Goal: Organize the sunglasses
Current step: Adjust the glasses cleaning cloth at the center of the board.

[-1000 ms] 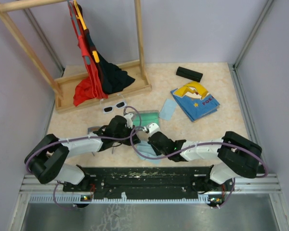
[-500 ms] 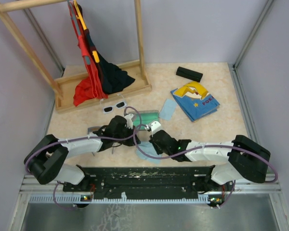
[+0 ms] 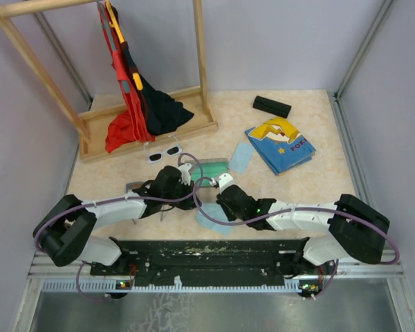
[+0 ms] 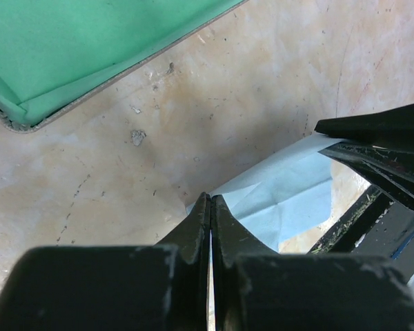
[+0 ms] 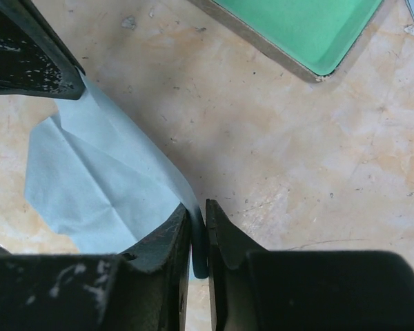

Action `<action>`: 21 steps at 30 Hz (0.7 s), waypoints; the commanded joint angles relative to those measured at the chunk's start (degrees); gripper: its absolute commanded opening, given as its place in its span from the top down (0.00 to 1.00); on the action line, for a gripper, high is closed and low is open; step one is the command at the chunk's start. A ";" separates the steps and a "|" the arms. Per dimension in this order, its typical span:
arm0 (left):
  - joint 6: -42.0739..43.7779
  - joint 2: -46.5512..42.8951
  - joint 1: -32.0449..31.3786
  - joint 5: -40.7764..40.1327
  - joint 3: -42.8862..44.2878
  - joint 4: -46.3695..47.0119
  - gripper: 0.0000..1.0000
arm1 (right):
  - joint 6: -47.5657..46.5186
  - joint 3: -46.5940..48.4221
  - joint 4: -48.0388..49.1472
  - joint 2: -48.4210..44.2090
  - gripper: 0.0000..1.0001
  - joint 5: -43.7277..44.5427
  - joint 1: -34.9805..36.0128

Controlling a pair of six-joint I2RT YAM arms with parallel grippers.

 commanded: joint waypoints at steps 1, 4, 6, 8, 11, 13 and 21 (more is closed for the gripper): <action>0.87 -0.39 0.20 -0.32 1.34 -0.61 0.99 | -0.46 1.24 0.86 0.39 0.84 -0.72 -1.12; 0.77 -0.44 0.20 -0.19 1.27 -0.48 0.99 | -0.28 0.81 1.14 1.08 0.83 -0.84 -1.27; 0.73 -0.44 0.20 -0.15 1.17 -0.46 0.99 | -0.13 0.67 1.29 1.14 0.83 -0.86 -1.20; 0.73 -0.53 0.20 -0.13 1.17 -0.43 0.99 | -0.10 0.50 1.19 0.82 0.84 -0.74 -1.26; 0.75 -0.53 0.20 -0.18 1.15 -0.48 0.99 | -0.07 0.39 0.75 -0.11 0.86 -0.50 -1.22; 0.68 -0.53 0.20 -0.14 1.09 -0.49 0.99 | -0.10 0.35 0.33 -0.79 0.87 -0.14 -1.26; 0.56 -0.32 0.16 0.01 1.20 -0.50 0.99 | -0.11 0.12 -0.82 -2.29 0.81 0.27 -1.30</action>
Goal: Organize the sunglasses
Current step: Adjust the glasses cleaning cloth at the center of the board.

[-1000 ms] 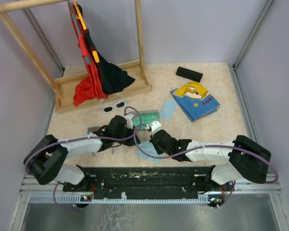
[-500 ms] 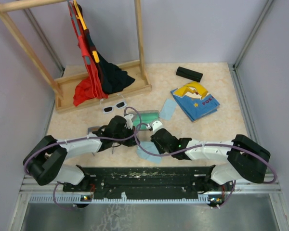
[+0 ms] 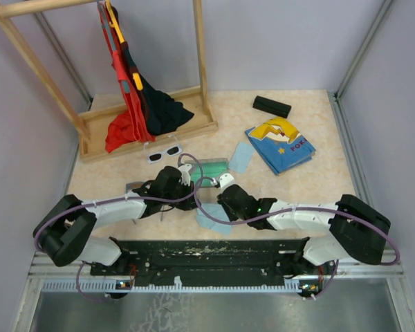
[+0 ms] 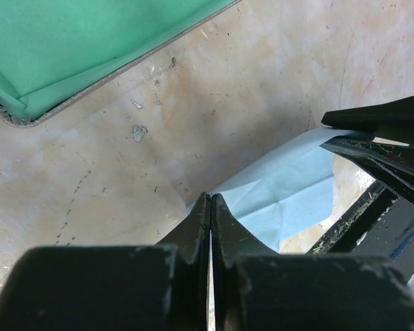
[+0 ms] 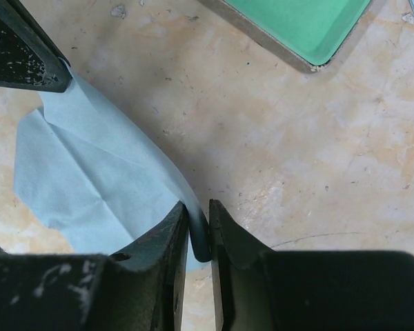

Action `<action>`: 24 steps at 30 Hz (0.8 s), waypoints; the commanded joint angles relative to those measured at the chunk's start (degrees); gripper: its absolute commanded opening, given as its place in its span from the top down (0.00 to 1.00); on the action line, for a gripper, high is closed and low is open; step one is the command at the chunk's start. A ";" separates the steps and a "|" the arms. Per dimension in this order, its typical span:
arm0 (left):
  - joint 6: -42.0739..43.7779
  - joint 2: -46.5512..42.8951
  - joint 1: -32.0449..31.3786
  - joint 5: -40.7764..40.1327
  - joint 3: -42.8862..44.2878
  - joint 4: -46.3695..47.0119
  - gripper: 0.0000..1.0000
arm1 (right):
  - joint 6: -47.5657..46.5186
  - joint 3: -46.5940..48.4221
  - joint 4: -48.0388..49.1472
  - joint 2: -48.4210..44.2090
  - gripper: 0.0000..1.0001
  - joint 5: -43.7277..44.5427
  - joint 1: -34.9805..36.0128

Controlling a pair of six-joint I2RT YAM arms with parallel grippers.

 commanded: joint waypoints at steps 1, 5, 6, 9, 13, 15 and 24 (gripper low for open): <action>0.42 -0.28 0.20 0.13 1.23 0.33 0.99 | 0.11 0.08 0.34 -2.34 0.80 0.78 -0.35; 0.41 -0.25 0.21 0.15 1.16 0.37 0.99 | 0.20 -0.12 0.28 -2.92 0.81 0.76 -0.39; 0.38 -0.27 0.21 0.16 1.16 0.34 0.99 | 0.20 -0.09 0.18 -3.01 0.83 0.81 -0.34; 0.35 -0.36 0.20 0.06 1.07 0.44 0.99 | 0.20 -0.11 -0.15 -3.21 0.89 1.04 -0.39; 0.32 -0.35 0.20 0.12 1.07 0.45 0.99 | 0.20 -0.12 -0.61 -3.56 0.97 1.38 -0.36; 0.44 -0.44 0.20 0.14 1.07 0.35 0.99 | 0.20 0.03 -0.90 -3.77 0.97 1.53 -0.34; 1.04 -0.20 0.22 0.20 2.42 -0.18 0.99 | -1.18 1.79 -3.08 -4.81 1.00 3.26 -0.40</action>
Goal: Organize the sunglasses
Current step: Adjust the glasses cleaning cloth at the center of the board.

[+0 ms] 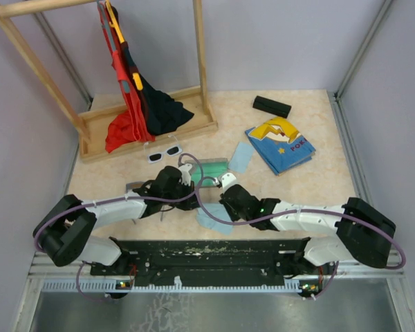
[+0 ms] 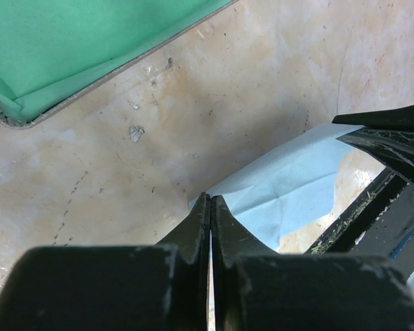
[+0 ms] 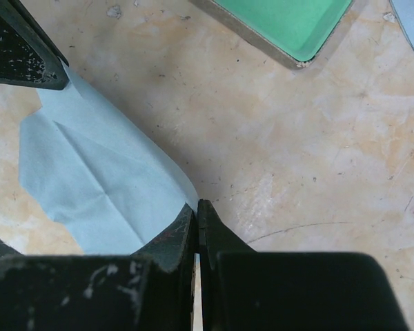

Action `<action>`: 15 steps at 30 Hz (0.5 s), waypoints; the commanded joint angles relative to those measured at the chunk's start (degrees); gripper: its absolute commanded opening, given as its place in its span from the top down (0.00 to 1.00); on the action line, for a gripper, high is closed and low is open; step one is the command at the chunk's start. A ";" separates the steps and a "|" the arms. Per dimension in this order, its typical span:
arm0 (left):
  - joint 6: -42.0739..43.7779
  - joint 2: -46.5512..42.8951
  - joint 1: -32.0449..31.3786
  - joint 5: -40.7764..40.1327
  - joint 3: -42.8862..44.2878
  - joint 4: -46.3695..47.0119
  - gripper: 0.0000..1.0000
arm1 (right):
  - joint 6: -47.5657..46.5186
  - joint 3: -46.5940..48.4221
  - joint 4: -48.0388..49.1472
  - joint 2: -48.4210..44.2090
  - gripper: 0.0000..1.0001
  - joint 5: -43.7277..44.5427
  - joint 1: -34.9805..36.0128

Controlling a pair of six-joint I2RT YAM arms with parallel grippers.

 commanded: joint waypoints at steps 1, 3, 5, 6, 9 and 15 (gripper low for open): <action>1.06 -0.14 0.21 0.02 2.90 -0.31 0.99 | -1.38 2.52 -1.27 -1.93 1.00 2.89 -0.40; 1.25 -0.01 0.20 -0.50 3.74 -0.60 0.99 | -2.08 3.16 -2.18 -1.93 1.00 3.01 -0.38; 1.67 -0.03 0.20 -1.29 4.62 -0.97 0.99 | -2.61 3.72 -3.34 -1.99 1.00 3.36 -0.44; 1.94 -0.01 0.20 -1.68 5.11 -1.24 0.99 | -2.87 4.06 -3.94 -2.08 1.00 3.44 -0.48; 2.41 -0.43 0.13 -2.11 6.94 -3.18 0.99 | -3.58 5.52 -6.56 -3.42 1.00 2.57 -0.48; 3.73 -6.16 -2.85 -5.78 8.80 -9.77 1.00 | -3.61 9.99 -14.85 -10.13 1.00 -3.34 -0.46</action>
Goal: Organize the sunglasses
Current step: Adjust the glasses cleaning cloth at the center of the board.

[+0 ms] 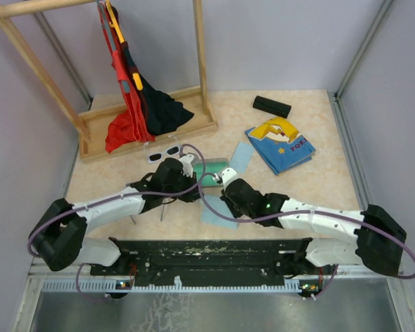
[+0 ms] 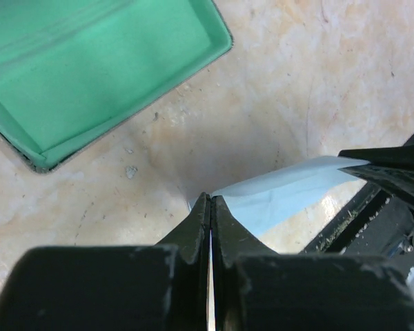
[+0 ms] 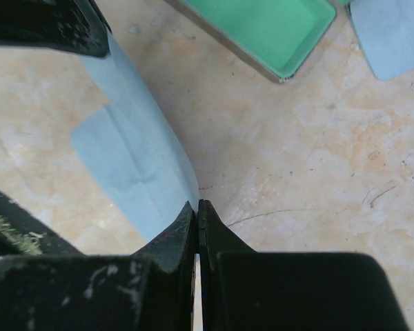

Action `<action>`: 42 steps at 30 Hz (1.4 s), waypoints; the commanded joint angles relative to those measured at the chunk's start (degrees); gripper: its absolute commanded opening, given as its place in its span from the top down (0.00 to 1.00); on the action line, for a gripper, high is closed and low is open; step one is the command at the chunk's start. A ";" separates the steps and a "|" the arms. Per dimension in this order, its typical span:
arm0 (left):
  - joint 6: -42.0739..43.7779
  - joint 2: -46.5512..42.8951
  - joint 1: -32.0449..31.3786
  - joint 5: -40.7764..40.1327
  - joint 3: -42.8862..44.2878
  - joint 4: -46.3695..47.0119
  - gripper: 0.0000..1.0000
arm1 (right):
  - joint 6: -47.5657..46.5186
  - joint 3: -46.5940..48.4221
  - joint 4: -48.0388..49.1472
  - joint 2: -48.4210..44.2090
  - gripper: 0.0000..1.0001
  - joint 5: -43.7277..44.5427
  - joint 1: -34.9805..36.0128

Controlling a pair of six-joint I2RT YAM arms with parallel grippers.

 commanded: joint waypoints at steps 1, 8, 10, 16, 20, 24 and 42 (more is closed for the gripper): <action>1.95 -6.42 -3.61 -5.69 2.49 -7.01 1.00 | -0.05 6.37 -7.37 -7.02 1.00 -5.44 -0.46; -2.05 -15.67 -13.93 -15.77 3.88 -16.85 1.00 | 3.59 14.15 -18.84 -8.96 1.00 -14.11 3.23; -4.09 -17.83 -16.33 -17.68 4.30 -19.58 1.00 | 4.92 15.73 -21.18 -9.34 1.00 -13.92 6.95; -10.01 -24.50 -22.88 -20.34 5.75 -28.72 1.00 | 9.58 18.45 -24.82 -11.92 1.00 -21.74 11.31; -12.03 -25.89 -25.55 -20.33 5.35 -30.77 1.00 | 12.23 17.67 -25.55 -13.62 1.00 -23.67 11.49; -11.22 -22.73 -25.51 -25.66 2.11 -26.89 1.00 | 13.23 15.94 -26.73 -9.40 1.00 -17.96 8.12; 4.43 -1.26 -10.95 -22.37 2.14 0.81 1.00 | 3.56 2.87 3.90 4.74 1.00 -6.83 -9.53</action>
